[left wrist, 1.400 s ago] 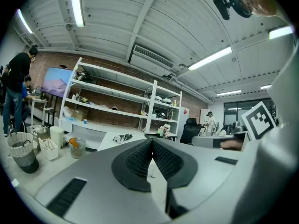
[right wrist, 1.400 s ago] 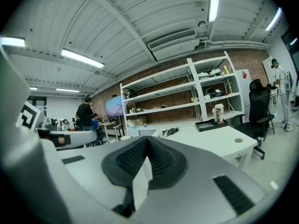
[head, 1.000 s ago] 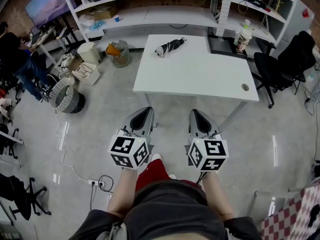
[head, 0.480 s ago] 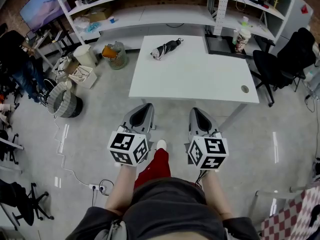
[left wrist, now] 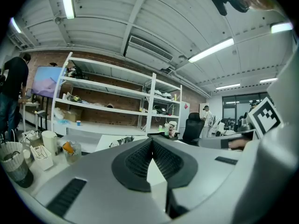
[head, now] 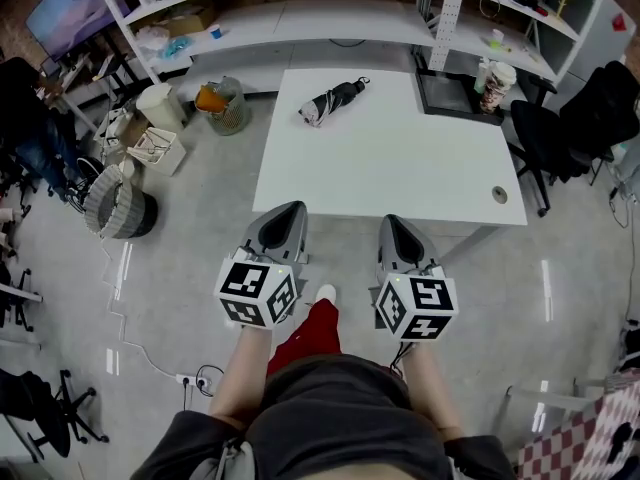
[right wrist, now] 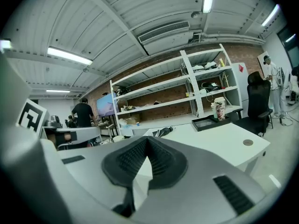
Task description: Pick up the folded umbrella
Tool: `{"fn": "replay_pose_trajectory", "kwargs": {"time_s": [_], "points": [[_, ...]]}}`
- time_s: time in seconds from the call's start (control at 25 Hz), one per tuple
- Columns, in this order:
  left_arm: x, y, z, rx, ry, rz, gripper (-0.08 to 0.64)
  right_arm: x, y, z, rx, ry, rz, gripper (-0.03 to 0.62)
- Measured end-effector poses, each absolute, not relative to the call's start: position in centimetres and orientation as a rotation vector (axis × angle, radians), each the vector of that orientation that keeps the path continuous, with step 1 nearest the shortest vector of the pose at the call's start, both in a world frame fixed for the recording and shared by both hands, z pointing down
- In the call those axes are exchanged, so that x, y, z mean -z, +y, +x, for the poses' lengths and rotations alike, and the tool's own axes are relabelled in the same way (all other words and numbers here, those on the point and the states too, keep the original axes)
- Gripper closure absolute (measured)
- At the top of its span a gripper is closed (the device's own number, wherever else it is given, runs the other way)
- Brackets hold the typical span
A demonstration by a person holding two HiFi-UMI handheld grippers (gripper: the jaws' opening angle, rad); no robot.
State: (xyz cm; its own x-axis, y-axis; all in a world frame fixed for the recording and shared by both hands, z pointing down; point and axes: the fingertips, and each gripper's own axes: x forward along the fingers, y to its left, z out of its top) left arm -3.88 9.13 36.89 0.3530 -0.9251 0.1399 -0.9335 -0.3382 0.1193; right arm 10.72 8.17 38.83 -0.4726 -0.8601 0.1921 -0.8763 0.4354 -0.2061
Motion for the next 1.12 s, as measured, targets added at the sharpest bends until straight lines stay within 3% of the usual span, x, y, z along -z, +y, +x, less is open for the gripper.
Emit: {"fn": "replay_pose_trajectory", "kwargs": {"time_s": [1.12], "points": [[-37.8, -16.2, -8.2, -0.234, -1.509, 2.562, 0.546, -39.0, -14.7, 4.7, -0.452, -2.500, 1.675, 0.574]]}}
